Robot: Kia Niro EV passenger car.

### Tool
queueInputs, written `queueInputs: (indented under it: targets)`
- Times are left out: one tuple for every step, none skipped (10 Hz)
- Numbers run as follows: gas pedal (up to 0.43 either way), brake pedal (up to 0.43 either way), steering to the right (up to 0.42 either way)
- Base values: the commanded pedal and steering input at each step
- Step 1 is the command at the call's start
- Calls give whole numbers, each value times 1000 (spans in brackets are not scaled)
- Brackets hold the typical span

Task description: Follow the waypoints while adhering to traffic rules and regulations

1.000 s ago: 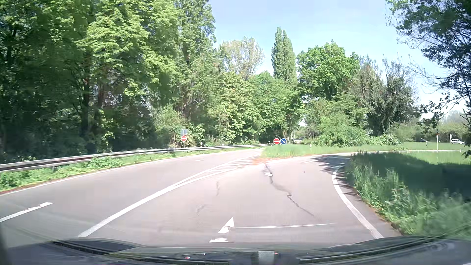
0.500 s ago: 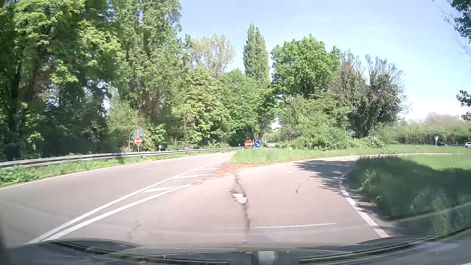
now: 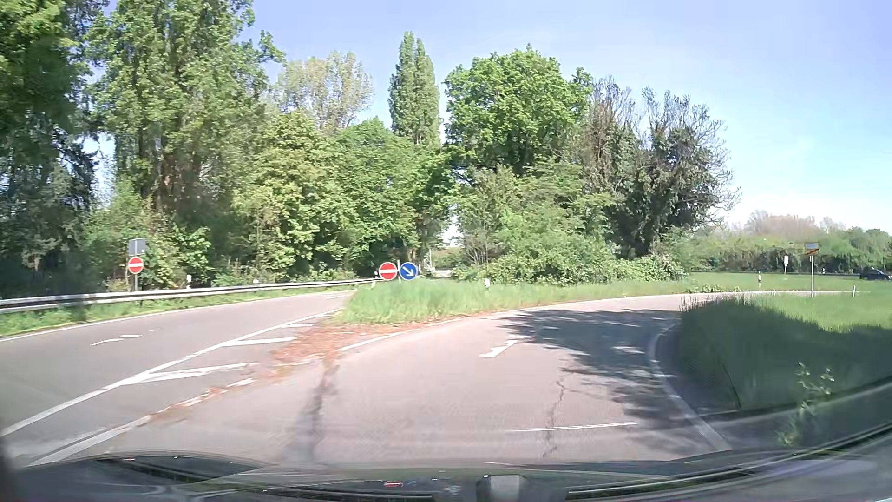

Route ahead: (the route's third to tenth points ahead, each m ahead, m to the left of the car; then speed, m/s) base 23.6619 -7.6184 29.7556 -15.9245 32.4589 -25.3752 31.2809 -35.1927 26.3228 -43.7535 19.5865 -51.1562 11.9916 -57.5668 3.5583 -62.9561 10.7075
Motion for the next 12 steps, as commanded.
queueInputs:
  targets:
    - [0, 0, 134]
    - [0, 0, 137]
    - [0, 0, 140]
    - [0, 0, 142]
    - [0, 0, 145]
    - [0, 0, 148]
    - [0, 0, 149]
    - [0, 0, 149]
    - [0, 0, 150]
    - [0, 0, 152]
    - [0, 0, 156]
    - [0, 0, 160]
